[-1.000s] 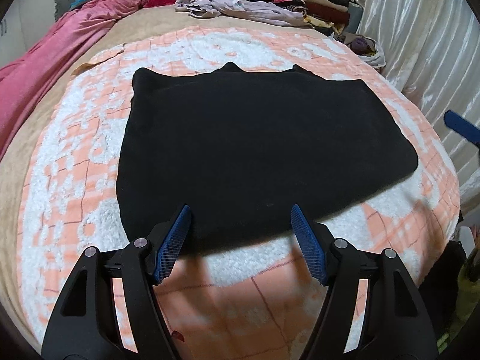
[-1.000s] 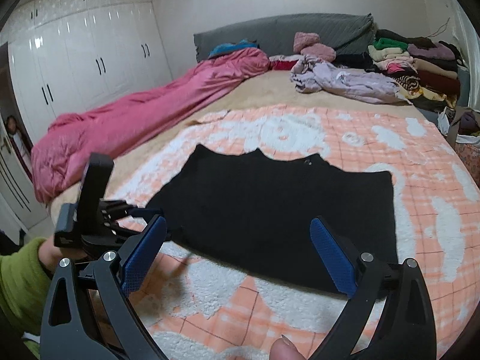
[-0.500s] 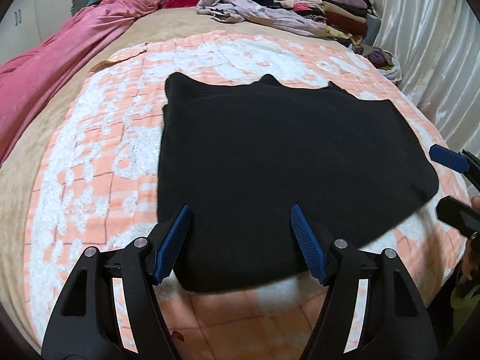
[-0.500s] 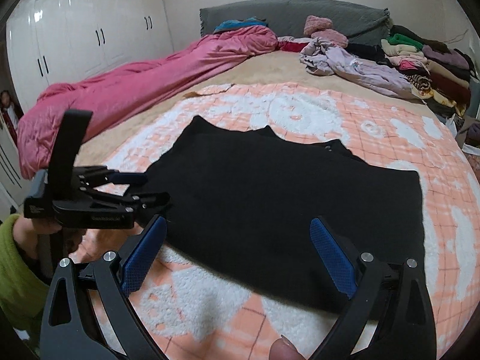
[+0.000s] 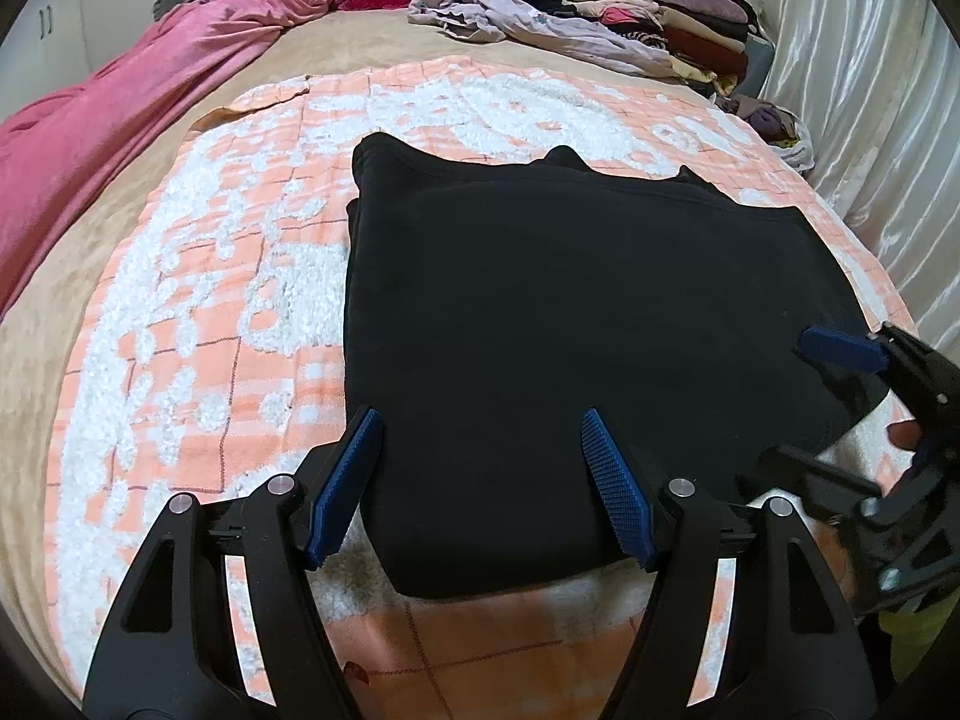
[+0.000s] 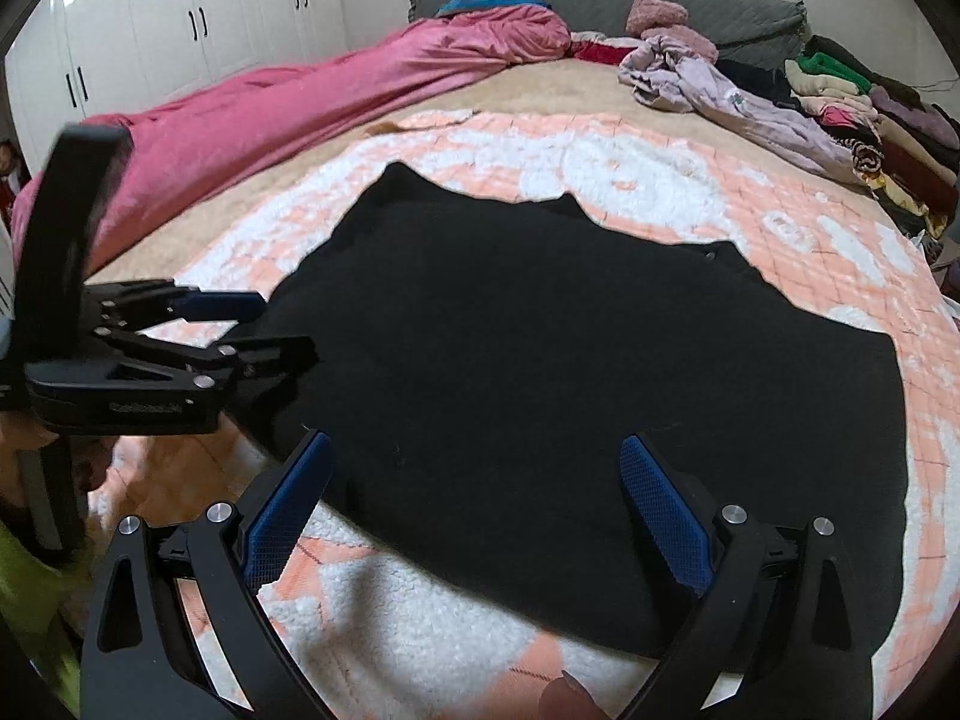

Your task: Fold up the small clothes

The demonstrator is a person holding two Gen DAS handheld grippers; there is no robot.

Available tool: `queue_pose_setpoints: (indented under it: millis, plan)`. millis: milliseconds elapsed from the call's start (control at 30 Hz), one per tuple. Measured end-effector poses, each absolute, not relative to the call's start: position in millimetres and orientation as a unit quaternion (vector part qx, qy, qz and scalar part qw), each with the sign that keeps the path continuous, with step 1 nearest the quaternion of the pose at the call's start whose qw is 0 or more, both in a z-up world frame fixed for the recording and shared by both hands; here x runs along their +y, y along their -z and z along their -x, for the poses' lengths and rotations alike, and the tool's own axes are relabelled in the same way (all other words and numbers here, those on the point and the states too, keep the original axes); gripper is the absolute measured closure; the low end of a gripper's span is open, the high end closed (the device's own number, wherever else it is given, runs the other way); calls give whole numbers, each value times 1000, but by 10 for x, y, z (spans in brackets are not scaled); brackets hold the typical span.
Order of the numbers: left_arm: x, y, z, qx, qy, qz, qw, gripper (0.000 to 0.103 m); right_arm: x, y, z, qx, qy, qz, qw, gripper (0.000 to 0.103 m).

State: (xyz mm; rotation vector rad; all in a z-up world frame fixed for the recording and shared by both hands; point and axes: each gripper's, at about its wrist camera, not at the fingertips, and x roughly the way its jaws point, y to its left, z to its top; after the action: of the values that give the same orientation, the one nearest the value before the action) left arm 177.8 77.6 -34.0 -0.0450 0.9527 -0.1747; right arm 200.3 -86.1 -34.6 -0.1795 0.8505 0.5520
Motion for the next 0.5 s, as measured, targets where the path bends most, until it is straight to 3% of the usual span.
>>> queue_pose_setpoints:
  millis: [500]
  plan:
    - [794, 380, -1767, 460, 87, 28, 883, 41, -800, 567, -2030, 425, -248, 104, 865, 7]
